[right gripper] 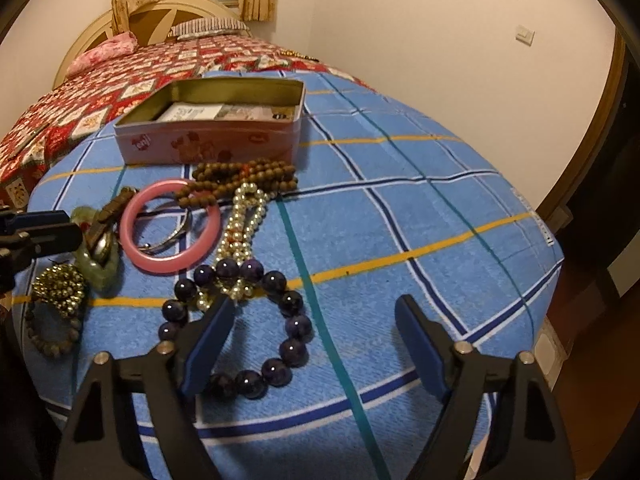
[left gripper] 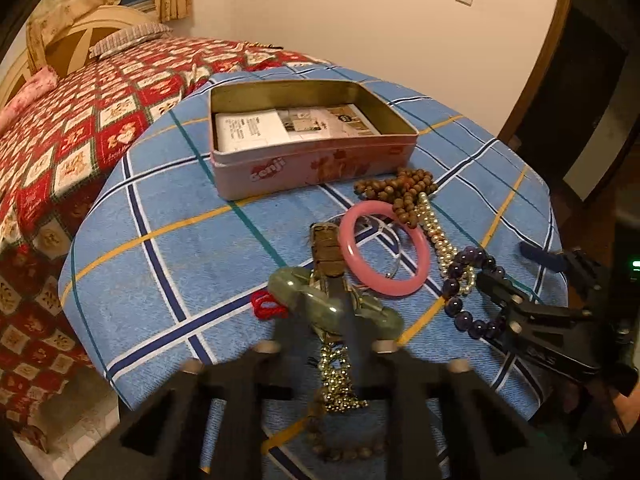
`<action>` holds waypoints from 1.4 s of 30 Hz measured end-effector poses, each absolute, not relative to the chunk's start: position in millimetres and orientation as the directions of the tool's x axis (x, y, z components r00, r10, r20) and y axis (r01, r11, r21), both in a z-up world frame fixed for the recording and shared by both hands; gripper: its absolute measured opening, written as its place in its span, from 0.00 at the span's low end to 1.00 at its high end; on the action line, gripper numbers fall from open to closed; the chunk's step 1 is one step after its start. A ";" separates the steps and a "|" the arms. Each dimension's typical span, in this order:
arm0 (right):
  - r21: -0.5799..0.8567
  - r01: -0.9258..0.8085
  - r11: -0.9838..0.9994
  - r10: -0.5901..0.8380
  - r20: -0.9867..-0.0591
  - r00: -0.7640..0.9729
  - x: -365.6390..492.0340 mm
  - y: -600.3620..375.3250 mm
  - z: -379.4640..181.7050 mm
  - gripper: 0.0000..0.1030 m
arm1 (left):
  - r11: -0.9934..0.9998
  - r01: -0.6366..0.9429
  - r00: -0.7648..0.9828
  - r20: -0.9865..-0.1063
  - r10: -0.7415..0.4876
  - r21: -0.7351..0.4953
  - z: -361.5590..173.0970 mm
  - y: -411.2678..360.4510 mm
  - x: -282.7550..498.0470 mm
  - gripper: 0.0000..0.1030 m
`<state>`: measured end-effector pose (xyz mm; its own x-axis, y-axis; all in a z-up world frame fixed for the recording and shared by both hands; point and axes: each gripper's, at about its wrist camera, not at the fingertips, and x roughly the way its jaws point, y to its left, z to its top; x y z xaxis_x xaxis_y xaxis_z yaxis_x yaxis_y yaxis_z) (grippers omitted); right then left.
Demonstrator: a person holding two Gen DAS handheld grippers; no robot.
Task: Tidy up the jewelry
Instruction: 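Lower the left tool onto the brown watch while the right tool closes on the purple bead bracelet, then close the left tool on the watch strap and lift it while the right tool lifts the bracelet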
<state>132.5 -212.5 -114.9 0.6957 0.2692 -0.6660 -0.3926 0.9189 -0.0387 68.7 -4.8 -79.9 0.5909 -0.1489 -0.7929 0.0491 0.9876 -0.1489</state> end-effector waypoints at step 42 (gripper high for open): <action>-0.042 -0.493 0.869 0.352 -0.647 0.676 120.0 -202.7 -120.0 0.16 | 0.998 0.013 0.526 -0.849 -0.057 -0.059 -83.8 -14.1 76.7 0.32</action>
